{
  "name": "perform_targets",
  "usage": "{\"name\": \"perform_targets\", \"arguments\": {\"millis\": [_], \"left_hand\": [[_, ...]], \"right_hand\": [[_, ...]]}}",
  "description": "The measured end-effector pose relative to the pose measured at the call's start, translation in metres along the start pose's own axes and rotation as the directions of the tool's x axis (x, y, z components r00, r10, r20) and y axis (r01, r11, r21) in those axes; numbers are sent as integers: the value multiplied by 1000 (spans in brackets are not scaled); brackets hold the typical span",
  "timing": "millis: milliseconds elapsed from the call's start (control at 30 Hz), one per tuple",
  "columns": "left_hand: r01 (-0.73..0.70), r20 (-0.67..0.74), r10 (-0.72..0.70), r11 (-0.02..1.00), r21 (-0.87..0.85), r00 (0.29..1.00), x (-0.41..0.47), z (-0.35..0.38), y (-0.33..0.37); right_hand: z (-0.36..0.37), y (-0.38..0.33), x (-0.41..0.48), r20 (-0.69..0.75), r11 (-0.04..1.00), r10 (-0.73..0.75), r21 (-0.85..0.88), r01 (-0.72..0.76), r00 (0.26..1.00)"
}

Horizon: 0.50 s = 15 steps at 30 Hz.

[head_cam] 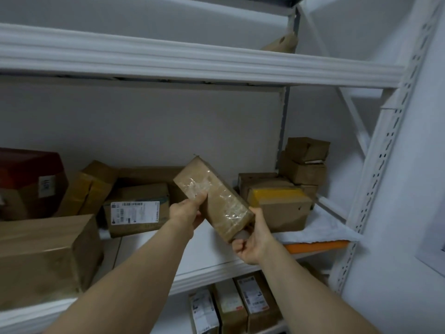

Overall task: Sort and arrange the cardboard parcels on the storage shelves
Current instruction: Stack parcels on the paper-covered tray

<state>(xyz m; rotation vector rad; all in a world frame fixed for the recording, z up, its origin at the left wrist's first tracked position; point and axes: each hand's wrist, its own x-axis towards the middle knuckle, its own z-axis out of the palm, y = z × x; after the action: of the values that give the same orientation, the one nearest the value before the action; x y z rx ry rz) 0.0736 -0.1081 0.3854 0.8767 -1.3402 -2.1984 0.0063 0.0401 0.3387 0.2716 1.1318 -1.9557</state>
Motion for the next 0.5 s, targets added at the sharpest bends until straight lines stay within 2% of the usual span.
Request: {"name": "perform_targets", "arguments": {"millis": [167,267,367,500], "left_hand": [[44,19,-44,999,-18,999,8,-19,3],[42,103,-44,999,20,994,7,-25,8],[32,137,-50,991,126,989,5,-27,13],[17,100,-28,995,103,995,13,-41,17]], "right_hand": [[15,10,-4,9,997,-75,5,74,997],[27,19,-4,29,988,-151,-40,152,988],[34,26,-2,83,977,-172,-114,181,981],[36,28,0,114,935,-193,-278,218,975]]}}
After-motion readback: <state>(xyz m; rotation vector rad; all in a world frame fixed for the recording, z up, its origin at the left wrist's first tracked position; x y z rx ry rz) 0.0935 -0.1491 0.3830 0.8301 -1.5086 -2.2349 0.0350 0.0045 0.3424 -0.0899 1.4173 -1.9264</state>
